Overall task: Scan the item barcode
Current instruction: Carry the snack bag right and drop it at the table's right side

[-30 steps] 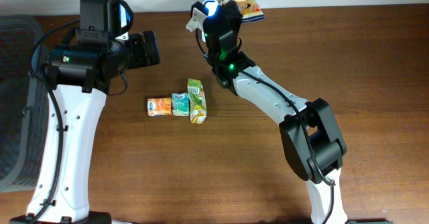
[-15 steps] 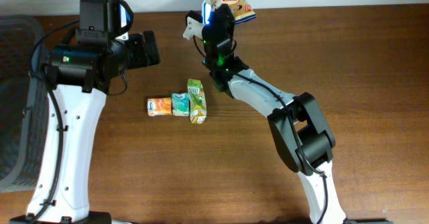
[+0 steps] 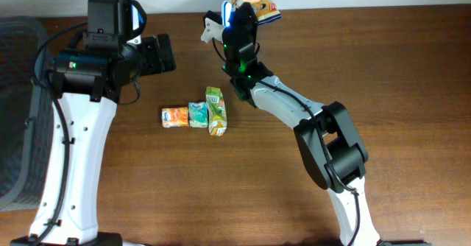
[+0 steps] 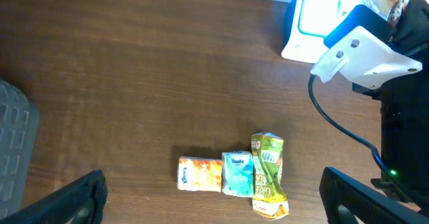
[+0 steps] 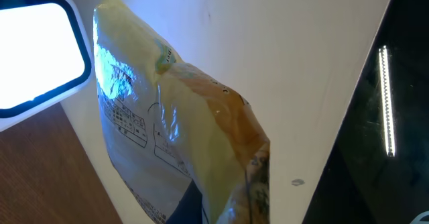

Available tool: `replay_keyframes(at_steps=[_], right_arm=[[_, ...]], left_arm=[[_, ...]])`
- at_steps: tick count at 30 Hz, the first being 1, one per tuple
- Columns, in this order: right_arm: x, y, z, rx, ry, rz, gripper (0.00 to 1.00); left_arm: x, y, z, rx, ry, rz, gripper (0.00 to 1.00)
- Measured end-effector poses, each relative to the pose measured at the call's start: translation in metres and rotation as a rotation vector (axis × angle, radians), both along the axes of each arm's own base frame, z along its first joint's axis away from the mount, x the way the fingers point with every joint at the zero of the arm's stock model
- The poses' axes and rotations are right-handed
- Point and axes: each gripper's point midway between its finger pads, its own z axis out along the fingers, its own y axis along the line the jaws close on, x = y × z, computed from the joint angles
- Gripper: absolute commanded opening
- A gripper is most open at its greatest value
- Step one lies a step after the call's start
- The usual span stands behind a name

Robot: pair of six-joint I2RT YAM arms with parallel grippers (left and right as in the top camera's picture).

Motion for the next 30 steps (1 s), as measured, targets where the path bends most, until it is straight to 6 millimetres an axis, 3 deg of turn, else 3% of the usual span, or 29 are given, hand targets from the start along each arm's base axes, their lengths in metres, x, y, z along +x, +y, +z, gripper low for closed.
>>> replay_keyframes(at_steps=[8, 11, 15, 17, 19, 21, 24, 26, 30], right_arm=[[-0.001, -0.005, 0.001, 0.025, 0.007, -0.013, 0.04], [-0.006, -0.019, 0.025, 0.089, 0.002, -0.050, 0.04], [-0.034, -0.065, 0.120, 0.251, -0.109, -0.139, 0.04], [-0.067, -0.103, 0.181, 0.354, -0.166, -0.194, 0.04], [-0.105, -0.136, 0.219, 0.447, -0.168, -0.241, 0.04], [-0.143, -0.166, 0.234, 0.557, -0.125, -0.273, 0.04], [-0.186, -0.196, 0.224, 0.761, -0.012, -0.287, 0.04], [-0.206, -0.220, 0.197, 0.983, 0.107, -0.323, 0.04], [-0.224, -0.271, 0.145, 1.365, 0.286, -0.467, 0.04]], left_arm=[[0.000, 0.000, 0.000, 0.000, 0.000, 0.000, 0.99], [0.000, 0.000, 0.000, 0.000, -0.001, 0.000, 0.99], [0.000, 0.000, 0.000, 0.000, -0.001, 0.000, 0.99], [0.000, 0.000, 0.000, 0.000, 0.000, 0.000, 0.99], [0.000, 0.000, 0.000, 0.000, 0.001, 0.000, 0.99], [0.000, 0.000, 0.000, 0.000, 0.000, 0.000, 0.99], [0.000, 0.000, 0.000, 0.000, 0.002, 0.000, 0.99], [0.000, 0.000, 0.000, 0.000, 0.002, -0.001, 0.99], [0.000, 0.000, 0.000, 0.000, 0.001, 0.000, 0.99]])
